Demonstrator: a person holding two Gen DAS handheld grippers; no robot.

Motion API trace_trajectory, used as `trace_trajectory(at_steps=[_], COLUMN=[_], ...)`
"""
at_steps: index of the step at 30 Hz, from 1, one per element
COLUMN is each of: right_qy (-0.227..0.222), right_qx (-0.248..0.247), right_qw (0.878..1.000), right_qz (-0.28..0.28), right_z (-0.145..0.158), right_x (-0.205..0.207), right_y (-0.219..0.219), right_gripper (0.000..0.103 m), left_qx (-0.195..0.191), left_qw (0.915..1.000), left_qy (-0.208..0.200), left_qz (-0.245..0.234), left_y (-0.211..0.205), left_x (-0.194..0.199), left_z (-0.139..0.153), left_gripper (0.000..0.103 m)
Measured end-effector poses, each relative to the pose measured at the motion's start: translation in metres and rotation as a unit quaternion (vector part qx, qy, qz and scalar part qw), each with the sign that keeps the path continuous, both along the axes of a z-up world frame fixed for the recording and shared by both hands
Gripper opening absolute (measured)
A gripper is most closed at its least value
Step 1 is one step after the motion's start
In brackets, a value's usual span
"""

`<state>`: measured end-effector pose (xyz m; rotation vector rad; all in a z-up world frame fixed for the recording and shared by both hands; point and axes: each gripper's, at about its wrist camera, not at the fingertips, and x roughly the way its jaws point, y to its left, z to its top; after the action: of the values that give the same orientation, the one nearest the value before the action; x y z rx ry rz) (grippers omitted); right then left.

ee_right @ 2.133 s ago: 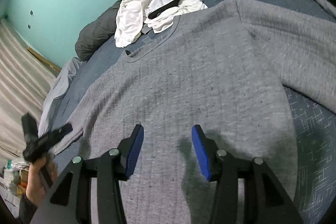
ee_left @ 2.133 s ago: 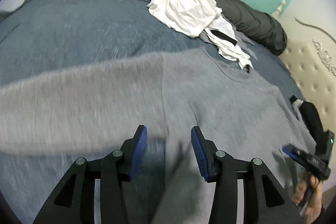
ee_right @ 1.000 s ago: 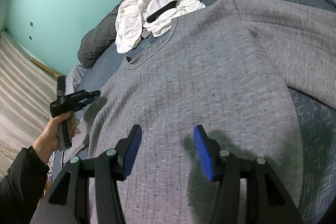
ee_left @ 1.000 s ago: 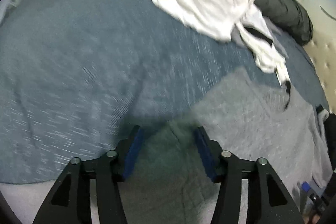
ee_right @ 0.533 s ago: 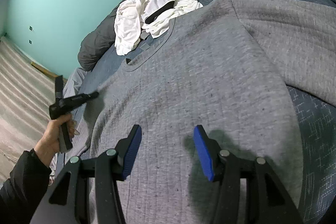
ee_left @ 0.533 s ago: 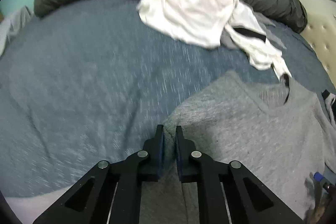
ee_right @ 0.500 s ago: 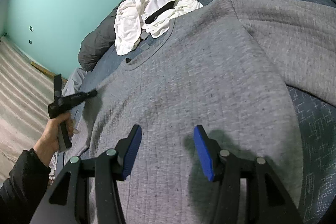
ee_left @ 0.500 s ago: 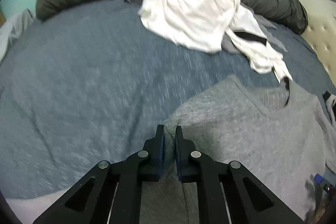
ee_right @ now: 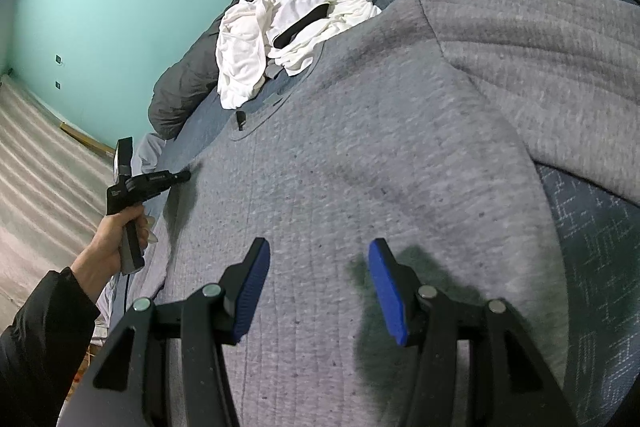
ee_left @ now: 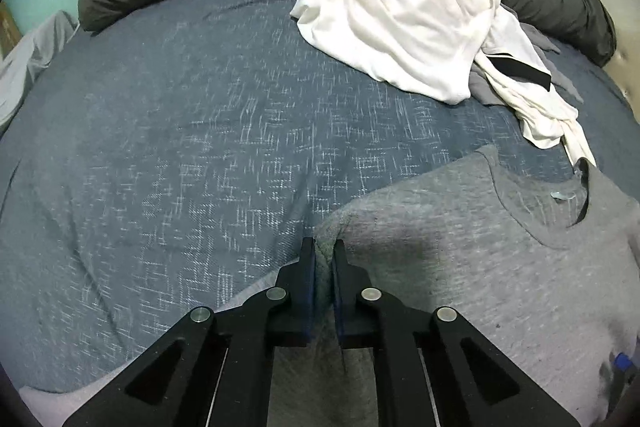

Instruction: Fold clothes

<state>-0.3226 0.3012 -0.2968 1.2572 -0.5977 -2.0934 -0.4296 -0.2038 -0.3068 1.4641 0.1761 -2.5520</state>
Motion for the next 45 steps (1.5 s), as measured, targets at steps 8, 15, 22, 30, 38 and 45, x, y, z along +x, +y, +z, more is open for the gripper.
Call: trace_trajectory(at_steps=[8,15,22,30,38,45], right_qy=[-0.005,-0.007,-0.01,-0.021,-0.052,-0.095], right_qx=[-0.007,-0.011,-0.002,0.015,0.094,0.15], right_qw=[1.0,1.0,1.0,0.999,0.992,0.98], right_qz=[0.0,0.005,0.015,0.031,0.064,0.095], right_z=[0.0,0.005,0.011,0.031,0.043,0.035], right_x=[-0.002,-0.001,0.002,0.023,0.082,0.144], right_y=[-0.001,-0.005,-0.007,0.015,0.069,0.097], right_gripper=[0.052,0.053,0.054,0.057,0.062,0.062], left_qx=[0.043,0.083,0.135,0.138,0.139,0.153], left_qw=[0.9983,0.9963,0.9904,0.9889,0.986,0.9825], left_qy=[0.038,0.015,-0.02,-0.043,-0.066,-0.078], left_qz=[0.011,-0.019,-0.021,-0.035,-0.063,-0.071], left_y=[-0.011,0.007,0.029,0.042,0.059,0.077], left_x=[0.033,0.09,0.167,0.25,0.327,0.378], left_z=[0.03,0.021,-0.003,0.002,0.017,0.017], left_gripper=[0.021,0.027,0.029,0.033,0.039,0.039])
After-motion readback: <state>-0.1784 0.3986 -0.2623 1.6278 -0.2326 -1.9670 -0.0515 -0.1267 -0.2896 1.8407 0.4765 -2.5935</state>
